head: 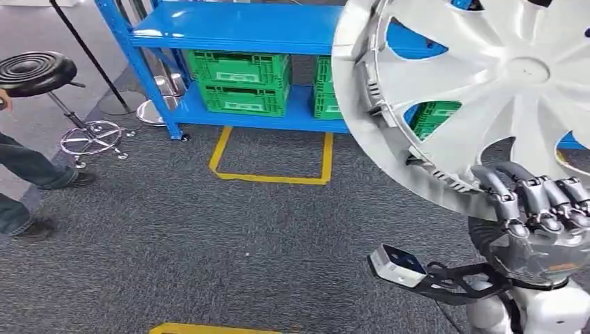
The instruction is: Take the parts from the cabinet and place them on the table.
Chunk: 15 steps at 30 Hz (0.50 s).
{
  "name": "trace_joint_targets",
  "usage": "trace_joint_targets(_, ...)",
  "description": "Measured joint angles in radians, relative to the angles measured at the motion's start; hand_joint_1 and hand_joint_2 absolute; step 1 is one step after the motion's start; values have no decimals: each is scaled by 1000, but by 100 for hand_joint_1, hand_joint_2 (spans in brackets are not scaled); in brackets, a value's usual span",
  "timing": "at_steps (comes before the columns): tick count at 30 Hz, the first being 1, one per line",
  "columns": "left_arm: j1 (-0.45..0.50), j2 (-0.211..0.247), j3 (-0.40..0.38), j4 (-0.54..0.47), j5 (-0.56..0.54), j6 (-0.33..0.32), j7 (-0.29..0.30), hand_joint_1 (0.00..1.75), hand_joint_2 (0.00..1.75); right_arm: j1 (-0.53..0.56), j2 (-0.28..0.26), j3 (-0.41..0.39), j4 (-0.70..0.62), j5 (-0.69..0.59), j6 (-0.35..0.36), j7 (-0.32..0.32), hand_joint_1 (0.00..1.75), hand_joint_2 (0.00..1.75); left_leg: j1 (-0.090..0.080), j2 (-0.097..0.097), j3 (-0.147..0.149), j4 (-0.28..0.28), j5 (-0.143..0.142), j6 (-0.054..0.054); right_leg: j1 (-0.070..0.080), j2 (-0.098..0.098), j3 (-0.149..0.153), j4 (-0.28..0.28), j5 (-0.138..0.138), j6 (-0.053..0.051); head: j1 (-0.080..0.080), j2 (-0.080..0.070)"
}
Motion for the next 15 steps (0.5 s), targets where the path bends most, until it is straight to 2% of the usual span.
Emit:
trace_joint_targets(3,1,1,0,0,2,-7,0,0,175,2,0,0,0,0,0,4,175,175,0,0,-8,-1,14,-15,-1,1,-15,12,11,-14,-2,0)
trace_joint_targets(4,1,5,0,0,3,-11,0,0,175,2,0,0,0,0,0,6,175,175,-2,-2,-11,4,8,-18,-10,-2,-18,4,19,-22,0,0)
trace_joint_targets(5,1,5,0,0,3,-14,0,0,175,1,0,0,0,0,0,6,175,175,-1,-3,-18,22,-17,-26,-10,-3,-21,4,24,-27,-4,0)
trace_joint_targets(6,1,5,0,0,3,-14,0,0,175,1,0,0,0,0,0,6,175,175,2,-3,-39,80,-64,-34,-10,-4,-28,4,29,-34,-8,0)
trace_joint_targets(8,-1,6,0,0,3,-16,-3,0,175,1,0,0,0,0,0,5,175,175,7,-3,-93,241,-149,-43,-9,-5,-42,6,38,-36,-6,0)
trace_joint_targets(9,-1,6,1,0,4,-17,-6,0,175,1,0,0,0,0,0,5,175,175,7,-3,-105,299,-172,-45,-9,-6,-49,7,43,-36,-7,0)
trace_joint_targets(10,-1,7,1,0,4,-17,-6,0,175,2,0,0,1,0,0,5,175,175,7,-3,-95,302,-168,-46,-9,-6,-53,8,47,-35,-7,0)
trace_joint_targets(11,-1,7,1,0,3,-17,-6,0,175,2,0,0,1,0,0,4,175,175,7,-3,-63,263,-142,-44,-9,-5,-58,9,50,-35,-7,0)
trace_joint_targets(13,-1,7,1,0,2,-16,-3,0,175,2,0,0,1,0,0,3,175,175,7,-3,44,78,-59,-35,-9,-3,-61,10,56,-32,-7,0)
trace_joint_targets(14,1,8,1,0,1,-15,0,0,175,2,0,0,1,0,0,3,175,175,6,-4,84,-3,-44,-29,-9,-3,-64,9,60,-29,-7,0)
trace_joint_targets(15,2,7,1,0,1,-15,0,0,175,0,0,0,0,0,0,3,175,175,2,-4,86,-20,-49,-27,-3,-3,-71,13,64,-23,-6,0)
